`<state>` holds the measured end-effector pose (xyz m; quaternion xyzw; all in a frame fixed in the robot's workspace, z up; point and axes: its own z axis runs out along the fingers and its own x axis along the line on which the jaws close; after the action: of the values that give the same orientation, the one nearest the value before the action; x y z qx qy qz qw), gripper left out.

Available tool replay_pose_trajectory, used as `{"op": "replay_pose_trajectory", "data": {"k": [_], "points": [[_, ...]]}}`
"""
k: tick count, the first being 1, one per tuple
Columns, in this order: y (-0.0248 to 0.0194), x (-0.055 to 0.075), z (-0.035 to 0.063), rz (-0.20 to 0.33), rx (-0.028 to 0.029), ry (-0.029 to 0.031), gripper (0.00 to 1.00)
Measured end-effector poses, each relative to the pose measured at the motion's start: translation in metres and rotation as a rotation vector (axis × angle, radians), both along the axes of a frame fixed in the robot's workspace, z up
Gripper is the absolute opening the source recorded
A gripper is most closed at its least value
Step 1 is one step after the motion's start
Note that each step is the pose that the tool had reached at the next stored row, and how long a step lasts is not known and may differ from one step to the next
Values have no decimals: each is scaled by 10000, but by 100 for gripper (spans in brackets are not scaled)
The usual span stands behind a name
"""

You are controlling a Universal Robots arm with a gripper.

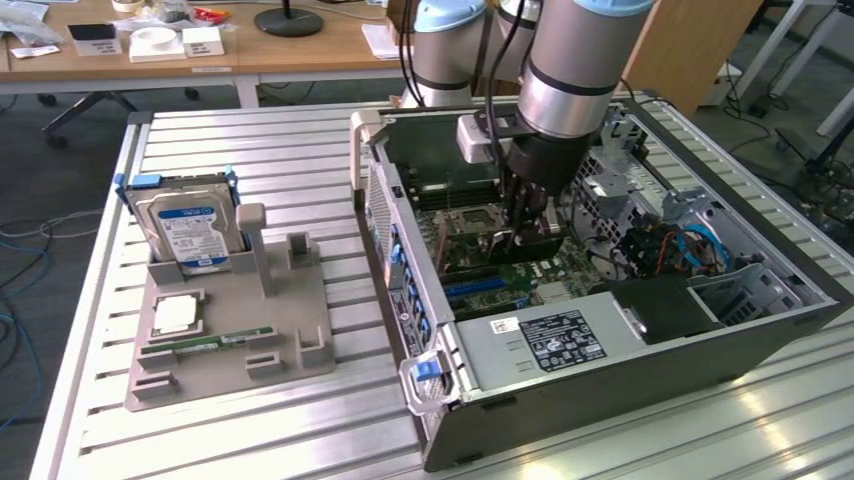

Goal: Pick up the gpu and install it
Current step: 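Insert the gpu into the slot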

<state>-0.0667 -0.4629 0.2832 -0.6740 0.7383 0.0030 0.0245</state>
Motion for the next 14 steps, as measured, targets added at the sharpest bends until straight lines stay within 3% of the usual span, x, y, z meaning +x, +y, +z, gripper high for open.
{"op": "replay_pose_trajectory", "data": {"k": [8, 14], "points": [[-1, 39, 1, 2, -25, 222, 27], [-4, 39, 1, 3, -25, 231, 27]]}}
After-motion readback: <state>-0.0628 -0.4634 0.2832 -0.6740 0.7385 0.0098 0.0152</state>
